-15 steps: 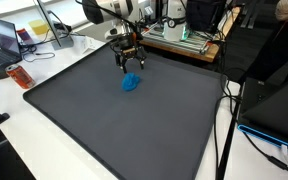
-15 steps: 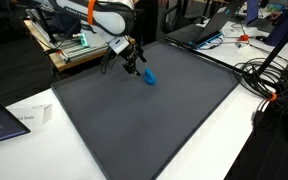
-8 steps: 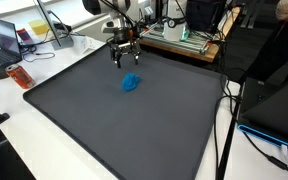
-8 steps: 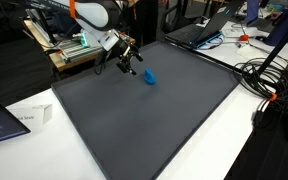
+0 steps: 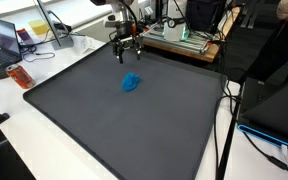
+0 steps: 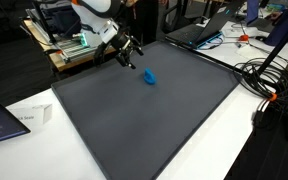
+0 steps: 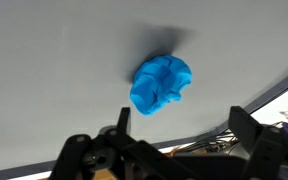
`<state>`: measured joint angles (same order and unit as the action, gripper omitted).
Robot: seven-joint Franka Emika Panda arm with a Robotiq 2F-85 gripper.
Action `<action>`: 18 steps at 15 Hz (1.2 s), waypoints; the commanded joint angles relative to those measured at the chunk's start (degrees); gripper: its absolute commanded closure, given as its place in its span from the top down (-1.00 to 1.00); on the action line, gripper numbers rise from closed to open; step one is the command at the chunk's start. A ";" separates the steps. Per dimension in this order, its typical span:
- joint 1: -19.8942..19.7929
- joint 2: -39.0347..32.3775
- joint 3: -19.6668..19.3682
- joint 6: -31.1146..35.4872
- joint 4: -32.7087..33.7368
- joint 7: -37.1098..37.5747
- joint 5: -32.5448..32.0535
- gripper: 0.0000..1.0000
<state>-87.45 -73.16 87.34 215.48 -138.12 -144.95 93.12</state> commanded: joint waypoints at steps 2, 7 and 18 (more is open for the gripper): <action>4.53 6.15 3.29 5.24 -2.44 14.54 -0.84 1.00; 12.50 8.14 5.69 13.54 -0.48 24.23 2.66 1.00; 24.57 29.77 -0.21 11.03 9.94 36.32 17.91 1.00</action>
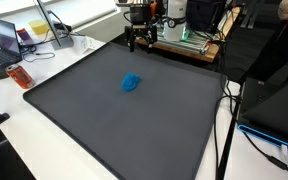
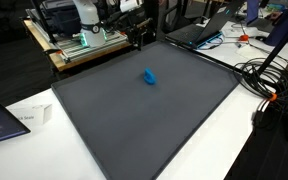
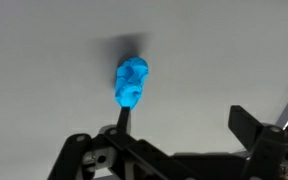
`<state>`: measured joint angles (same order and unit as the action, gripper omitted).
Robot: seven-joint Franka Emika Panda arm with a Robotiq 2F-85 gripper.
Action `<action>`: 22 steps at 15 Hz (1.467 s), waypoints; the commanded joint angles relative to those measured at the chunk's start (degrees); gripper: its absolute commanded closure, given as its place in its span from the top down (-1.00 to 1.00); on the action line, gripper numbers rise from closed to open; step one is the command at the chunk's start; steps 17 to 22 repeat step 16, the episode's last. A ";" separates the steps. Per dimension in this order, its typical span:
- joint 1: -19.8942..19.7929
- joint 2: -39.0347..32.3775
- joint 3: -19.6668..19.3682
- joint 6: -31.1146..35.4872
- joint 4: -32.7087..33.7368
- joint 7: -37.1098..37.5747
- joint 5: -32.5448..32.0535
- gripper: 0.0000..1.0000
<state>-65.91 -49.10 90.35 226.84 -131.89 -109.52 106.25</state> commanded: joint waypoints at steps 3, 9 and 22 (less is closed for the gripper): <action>6.57 6.57 -6.50 2.49 8.03 -1.28 10.71 1.00; 9.46 7.72 -9.42 0.98 10.40 -7.06 16.26 1.00; 9.68 7.44 -9.77 1.09 11.14 -8.96 17.09 1.00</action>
